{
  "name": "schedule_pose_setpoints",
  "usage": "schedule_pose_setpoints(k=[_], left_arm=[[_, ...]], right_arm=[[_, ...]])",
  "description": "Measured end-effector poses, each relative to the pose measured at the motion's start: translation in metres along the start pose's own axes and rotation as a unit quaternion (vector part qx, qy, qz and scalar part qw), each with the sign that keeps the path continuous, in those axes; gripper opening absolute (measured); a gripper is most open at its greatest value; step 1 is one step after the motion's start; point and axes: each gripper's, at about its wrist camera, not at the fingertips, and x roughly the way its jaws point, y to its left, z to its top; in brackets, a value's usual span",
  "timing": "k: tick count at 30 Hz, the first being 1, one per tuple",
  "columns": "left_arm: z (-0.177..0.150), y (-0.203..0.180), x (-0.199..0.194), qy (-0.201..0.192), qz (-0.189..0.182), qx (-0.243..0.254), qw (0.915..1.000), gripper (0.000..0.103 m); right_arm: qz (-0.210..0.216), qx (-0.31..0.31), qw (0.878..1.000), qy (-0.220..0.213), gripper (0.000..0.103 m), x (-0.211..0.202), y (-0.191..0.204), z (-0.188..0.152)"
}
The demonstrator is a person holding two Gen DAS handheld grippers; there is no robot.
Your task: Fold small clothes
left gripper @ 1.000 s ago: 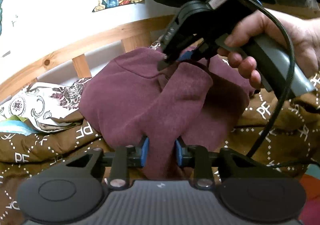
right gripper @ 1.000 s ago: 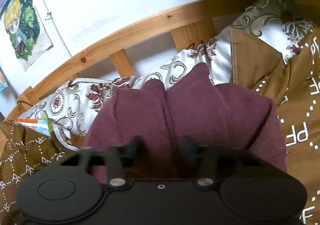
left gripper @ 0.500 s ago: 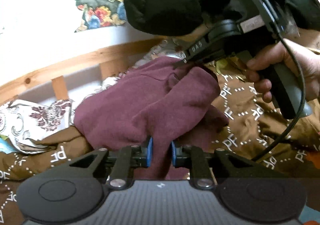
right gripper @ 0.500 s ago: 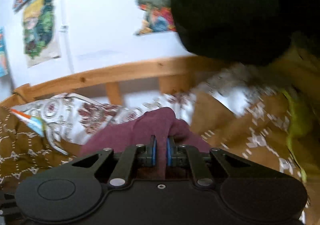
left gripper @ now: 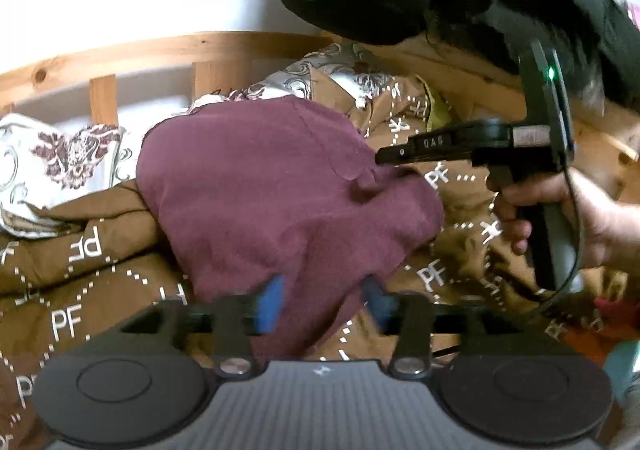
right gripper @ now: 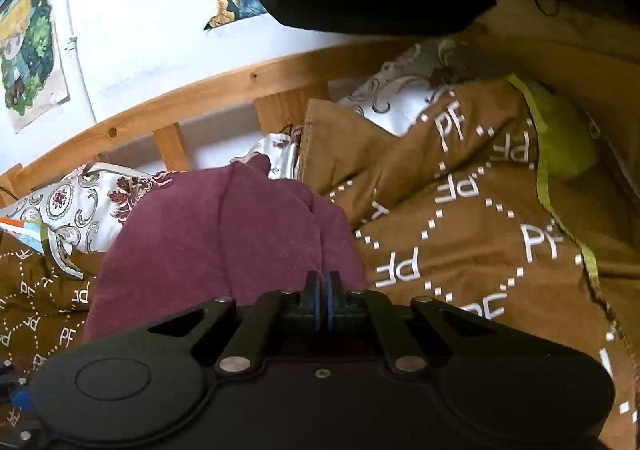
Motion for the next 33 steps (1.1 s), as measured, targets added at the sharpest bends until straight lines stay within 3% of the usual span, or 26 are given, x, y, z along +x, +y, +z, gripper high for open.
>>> schedule_pose_setpoints(k=[1,2,5,8,11,13,17,19,24,28,30,33], left_arm=[[0.001,0.002,-0.005,-0.007,-0.002,-0.012,0.9999,0.083],[0.001,0.006,-0.011,-0.017,-0.006,-0.030,0.9994,0.088],[0.004,0.017,-0.022,-0.021,-0.021,-0.066,0.9974,0.092],[0.005,0.026,-0.021,-0.020,0.024,-0.089,0.9956,0.099],[0.004,0.044,-0.011,0.000,0.063,-0.132,0.9893,0.100],[0.003,0.059,-0.002,0.027,0.075,-0.180,0.9803,0.100],[-0.010,0.093,0.013,0.079,0.074,-0.281,0.9536,0.100],[-0.017,0.103,0.018,0.094,0.067,-0.305,0.9453,0.100],[-0.021,0.108,0.022,0.104,0.069,-0.307,0.9436,0.101],[-0.021,0.104,0.022,0.107,0.074,-0.300,0.9451,0.102],[-0.021,0.102,0.022,0.108,0.077,-0.295,0.9463,0.102],[-0.017,0.098,0.023,0.108,0.081,-0.288,0.9481,0.102]], right_arm=[[-0.002,-0.003,1.000,-0.002,0.003,-0.001,0.000,0.001],[-0.006,-0.004,1.000,-0.006,0.002,-0.002,0.001,0.001],[-0.016,0.003,1.000,-0.009,0.003,-0.004,0.000,0.003],[-0.025,0.021,0.999,-0.008,0.004,-0.007,-0.002,0.002],[-0.026,0.036,0.999,-0.008,0.030,-0.014,0.001,-0.001],[-0.016,0.039,0.999,-0.006,0.061,-0.018,0.005,-0.004],[0.001,0.028,1.000,-0.007,0.079,-0.031,0.015,-0.010],[0.007,0.018,1.000,-0.007,0.092,-0.036,0.020,-0.013],[0.017,-0.042,0.999,0.008,0.101,-0.040,0.037,-0.027],[-0.024,-0.088,0.996,0.024,0.102,-0.033,0.045,-0.040],[-0.060,-0.081,0.994,0.035,0.102,-0.027,0.042,-0.045],[-0.066,-0.054,0.996,0.040,0.102,-0.024,0.035,-0.050]])
